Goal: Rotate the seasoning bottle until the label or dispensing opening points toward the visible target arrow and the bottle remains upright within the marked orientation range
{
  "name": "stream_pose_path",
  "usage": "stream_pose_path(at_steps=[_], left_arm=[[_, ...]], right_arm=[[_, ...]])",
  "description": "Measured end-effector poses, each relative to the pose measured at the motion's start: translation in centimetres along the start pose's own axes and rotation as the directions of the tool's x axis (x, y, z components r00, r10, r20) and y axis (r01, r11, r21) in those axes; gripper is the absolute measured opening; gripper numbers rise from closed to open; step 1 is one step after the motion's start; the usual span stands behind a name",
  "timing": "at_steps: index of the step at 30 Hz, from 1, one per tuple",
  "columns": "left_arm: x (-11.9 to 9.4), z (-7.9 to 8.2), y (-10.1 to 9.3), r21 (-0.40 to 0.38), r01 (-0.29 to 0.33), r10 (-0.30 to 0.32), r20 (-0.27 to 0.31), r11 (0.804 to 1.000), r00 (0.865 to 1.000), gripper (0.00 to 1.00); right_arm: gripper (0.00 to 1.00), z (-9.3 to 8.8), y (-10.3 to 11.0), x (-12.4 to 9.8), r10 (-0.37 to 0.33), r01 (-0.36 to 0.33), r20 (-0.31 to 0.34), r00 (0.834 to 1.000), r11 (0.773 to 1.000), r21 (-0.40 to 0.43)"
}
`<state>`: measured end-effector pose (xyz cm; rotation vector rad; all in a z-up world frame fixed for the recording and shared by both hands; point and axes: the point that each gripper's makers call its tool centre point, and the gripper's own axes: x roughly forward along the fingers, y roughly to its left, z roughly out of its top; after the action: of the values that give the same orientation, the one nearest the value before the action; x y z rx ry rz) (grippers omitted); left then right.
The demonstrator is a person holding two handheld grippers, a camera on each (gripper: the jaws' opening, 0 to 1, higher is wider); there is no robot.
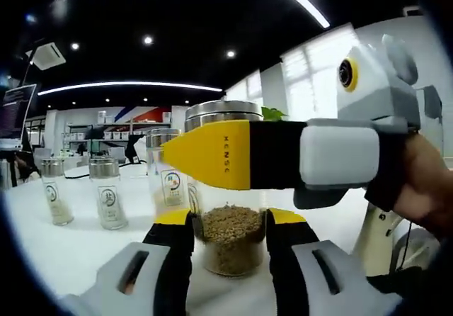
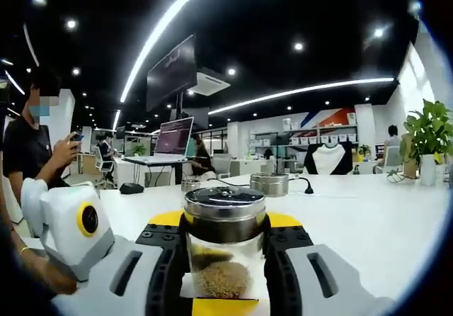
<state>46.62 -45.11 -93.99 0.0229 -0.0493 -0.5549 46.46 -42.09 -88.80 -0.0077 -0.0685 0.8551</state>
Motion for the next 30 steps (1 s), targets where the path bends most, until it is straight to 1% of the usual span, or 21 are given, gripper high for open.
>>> stream_pose_path(at_steps=[4,7,8,12,13,14,16,17,18,21,23,24,26,27,28,29,30], left_arm=[[-0.1,0.1,-0.3,0.024,0.040,-0.040,-0.005,0.999,0.999,0.42],[-0.2,0.5,-0.9,0.000,0.100,-0.100,0.002,0.995,0.995,0.42],[-0.2,0.6,-1.0,-0.003,0.122,-0.122,0.004,0.993,0.993,0.42],[-0.2,1.0,-1.3,-0.015,0.169,-0.169,0.014,0.986,0.986,0.43],[-0.2,1.1,-1.6,-0.049,0.202,-0.201,0.026,0.978,0.979,0.43],[-0.3,1.1,-1.7,-0.079,0.229,-0.227,0.031,0.970,0.973,0.43],[-0.5,1.2,-1.8,-0.100,0.270,-0.268,0.037,0.958,0.963,0.43],[-0.6,1.2,-1.9,-0.098,0.287,-0.285,0.037,0.953,0.958,0.43],[-0.7,1.2,-2.2,-0.101,0.316,-0.314,0.039,0.943,0.949,0.43],[-0.8,1.3,-2.2,-0.112,0.332,-0.332,0.025,0.936,0.943,0.45],[-0.9,1.6,-2.6,-0.093,0.347,-0.346,0.025,0.933,0.938,0.44],[-0.9,1.8,-2.9,-0.084,0.363,-0.361,0.029,0.928,0.932,0.44],[-0.9,2.1,-3.0,-0.073,0.400,-0.399,0.032,0.914,0.917,0.45],[-1.0,2.2,-3.4,-0.061,0.425,-0.424,0.028,0.903,0.905,0.45],[-1.0,2.2,-3.5,-0.052,0.435,-0.434,0.026,0.899,0.900,0.45],[-1.0,2.3,-3.8,-0.026,0.450,-0.450,0.019,0.893,0.893,0.45],[-1.0,2.4,-3.8,-0.020,0.453,-0.452,0.013,0.891,0.892,0.46]], right_arm=[[0.40,0.1,0.2,-0.4,0.077,-0.078,0.031,0.997,0.996,0.033],[0.40,0.5,0.1,-0.7,0.117,-0.120,0.043,0.992,0.991,0.052],[0.40,0.7,0.5,-0.9,0.154,-0.156,0.042,0.987,0.987,0.035],[0.40,1.0,0.9,-1.1,0.198,-0.199,0.040,0.979,0.980,0.018],[0.40,1.0,0.9,-1.2,0.205,-0.205,0.039,0.978,0.978,0.022],[0.40,1.0,1.1,-1.3,0.227,-0.228,0.038,0.973,0.973,0.022],[0.40,1.0,1.4,-1.5,0.249,-0.250,0.037,0.968,0.968,0.025],[0.40,1.0,1.6,-1.6,0.259,-0.260,0.035,0.965,0.965,0.033],[0.40,1.0,1.6,-1.7,0.267,-0.268,0.034,0.963,0.963,0.036],[0.40,1.2,1.8,-2.0,0.278,-0.280,0.044,0.960,0.959,0.044],[0.40,1.4,1.7,-2.1,0.284,-0.287,0.056,0.957,0.955,0.068],[0.40,1.4,1.6,-2.1,0.287,-0.291,0.060,0.956,0.954,0.074],[0.40,1.7,1.7,-2.4,0.314,-0.319,0.069,0.947,0.944,0.082],[0.40,1.8,1.8,-2.6,0.330,-0.335,0.071,0.941,0.938,0.084],[0.40,1.9,1.9,-2.7,0.335,-0.340,0.073,0.939,0.936,0.085],[0.40,2.0,2.0,-2.8,0.343,-0.349,0.076,0.936,0.934,0.083],[0.40,2.0,2.1,-2.8,0.347,-0.353,0.075,0.935,0.932,0.081]])
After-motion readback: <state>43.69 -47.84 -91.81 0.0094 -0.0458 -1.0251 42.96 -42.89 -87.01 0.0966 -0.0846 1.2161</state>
